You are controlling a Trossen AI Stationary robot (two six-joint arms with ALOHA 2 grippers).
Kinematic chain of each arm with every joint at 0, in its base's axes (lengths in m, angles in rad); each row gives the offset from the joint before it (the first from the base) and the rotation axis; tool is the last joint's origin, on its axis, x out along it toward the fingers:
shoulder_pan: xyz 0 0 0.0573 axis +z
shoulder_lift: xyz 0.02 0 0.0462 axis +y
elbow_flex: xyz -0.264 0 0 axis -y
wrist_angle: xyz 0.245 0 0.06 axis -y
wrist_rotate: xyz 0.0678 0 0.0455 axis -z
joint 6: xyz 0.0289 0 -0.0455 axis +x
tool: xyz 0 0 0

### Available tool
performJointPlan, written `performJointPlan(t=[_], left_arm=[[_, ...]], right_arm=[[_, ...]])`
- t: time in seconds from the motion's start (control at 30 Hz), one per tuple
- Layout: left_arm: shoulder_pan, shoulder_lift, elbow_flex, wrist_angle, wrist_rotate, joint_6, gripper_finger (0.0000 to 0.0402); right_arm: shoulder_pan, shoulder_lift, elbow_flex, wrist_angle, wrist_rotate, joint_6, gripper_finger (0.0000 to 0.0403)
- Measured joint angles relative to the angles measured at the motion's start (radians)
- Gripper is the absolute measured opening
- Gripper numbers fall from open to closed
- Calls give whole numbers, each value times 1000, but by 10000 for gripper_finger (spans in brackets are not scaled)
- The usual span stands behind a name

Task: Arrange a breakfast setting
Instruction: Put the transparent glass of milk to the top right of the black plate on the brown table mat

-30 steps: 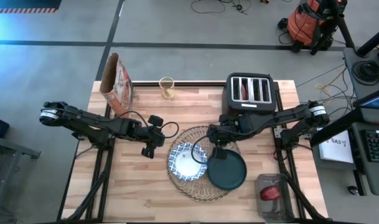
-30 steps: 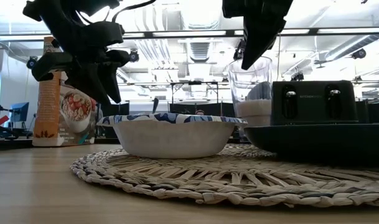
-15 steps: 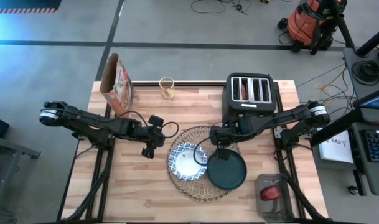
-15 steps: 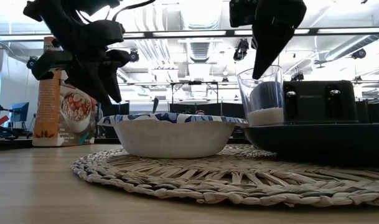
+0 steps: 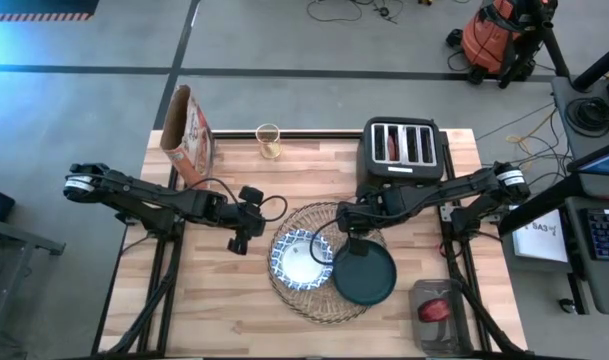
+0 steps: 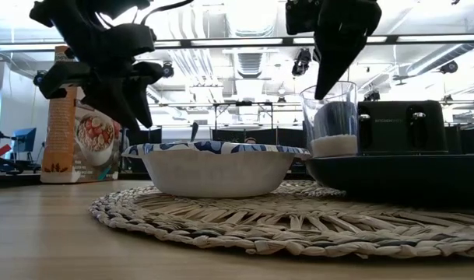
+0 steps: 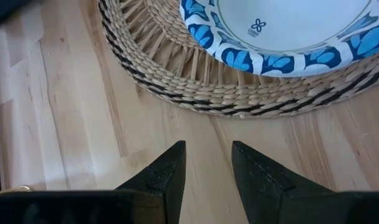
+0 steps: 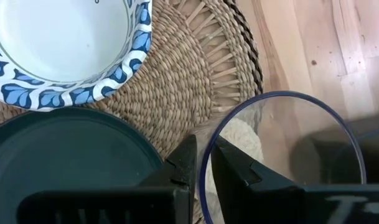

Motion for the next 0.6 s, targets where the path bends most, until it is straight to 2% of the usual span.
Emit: performJointPlan(t=[0.6], left_arm=[[-1, 0, 0, 7, 11, 0, 113]], right_arm=[[0, 0, 2, 50, 25, -10, 38]])
